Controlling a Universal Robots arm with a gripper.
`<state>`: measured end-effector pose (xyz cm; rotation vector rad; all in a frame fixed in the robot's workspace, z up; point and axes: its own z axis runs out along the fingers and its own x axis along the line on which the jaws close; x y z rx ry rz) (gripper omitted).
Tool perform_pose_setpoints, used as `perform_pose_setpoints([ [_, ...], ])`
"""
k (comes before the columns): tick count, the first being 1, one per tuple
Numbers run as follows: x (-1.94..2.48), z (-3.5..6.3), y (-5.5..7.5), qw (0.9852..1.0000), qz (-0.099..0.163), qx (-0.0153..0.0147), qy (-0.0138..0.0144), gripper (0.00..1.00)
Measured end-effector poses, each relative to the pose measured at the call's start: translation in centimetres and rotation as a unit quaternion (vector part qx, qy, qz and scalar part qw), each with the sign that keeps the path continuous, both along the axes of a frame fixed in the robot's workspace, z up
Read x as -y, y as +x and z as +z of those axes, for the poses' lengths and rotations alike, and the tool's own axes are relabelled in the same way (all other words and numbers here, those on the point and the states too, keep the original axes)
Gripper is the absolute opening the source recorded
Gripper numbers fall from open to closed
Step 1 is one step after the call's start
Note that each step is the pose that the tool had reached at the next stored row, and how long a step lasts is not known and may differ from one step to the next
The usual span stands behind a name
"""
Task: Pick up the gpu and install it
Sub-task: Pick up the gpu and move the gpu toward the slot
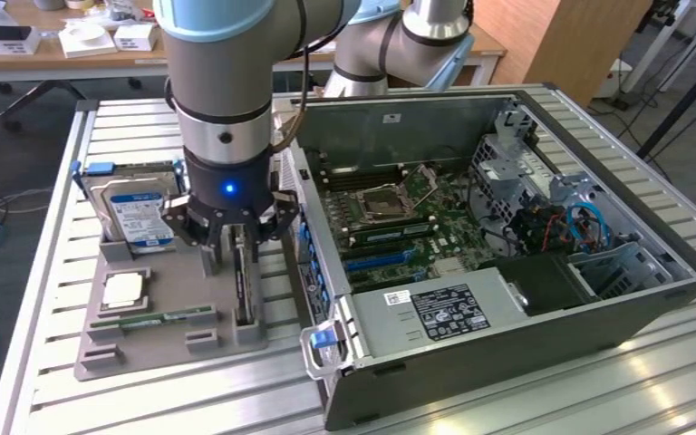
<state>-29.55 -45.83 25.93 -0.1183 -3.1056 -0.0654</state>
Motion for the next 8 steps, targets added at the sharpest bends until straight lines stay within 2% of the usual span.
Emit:
perform_pose_setpoints([
  [8, 0.0, -1.43, 0.0, 1.0, 0.0, 0.0, 0.0, 0.47],
])
